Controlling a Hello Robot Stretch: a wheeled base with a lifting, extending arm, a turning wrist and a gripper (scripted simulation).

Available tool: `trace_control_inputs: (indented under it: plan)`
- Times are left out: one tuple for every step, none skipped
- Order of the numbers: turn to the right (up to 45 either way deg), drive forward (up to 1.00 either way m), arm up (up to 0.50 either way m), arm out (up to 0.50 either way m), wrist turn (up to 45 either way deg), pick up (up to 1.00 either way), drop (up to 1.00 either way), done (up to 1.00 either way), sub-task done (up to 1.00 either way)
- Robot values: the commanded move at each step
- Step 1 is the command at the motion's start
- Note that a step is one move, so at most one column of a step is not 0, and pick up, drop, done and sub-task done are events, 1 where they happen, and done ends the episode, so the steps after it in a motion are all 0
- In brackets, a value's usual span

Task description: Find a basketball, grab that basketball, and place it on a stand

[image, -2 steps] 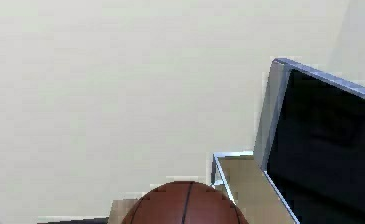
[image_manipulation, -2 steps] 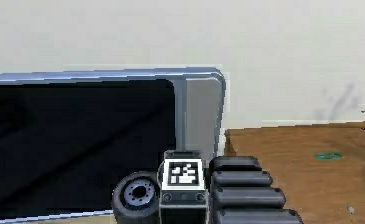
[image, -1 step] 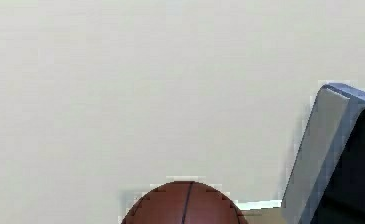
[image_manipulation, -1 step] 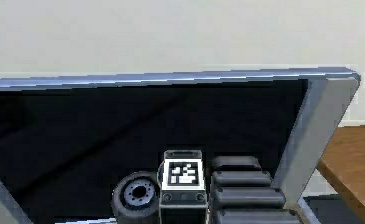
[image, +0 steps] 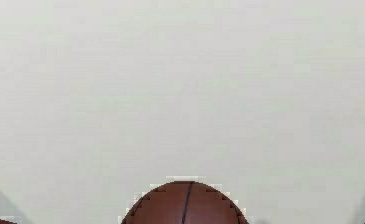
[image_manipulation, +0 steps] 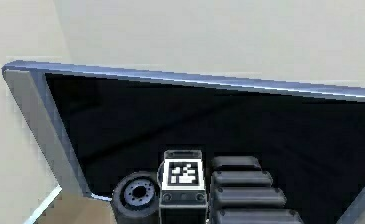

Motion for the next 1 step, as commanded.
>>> trace_control_inputs:
  plan:
    - [0.0,0.00,0.00,0.18,0.0,0.00,0.00,0.00,0.00]
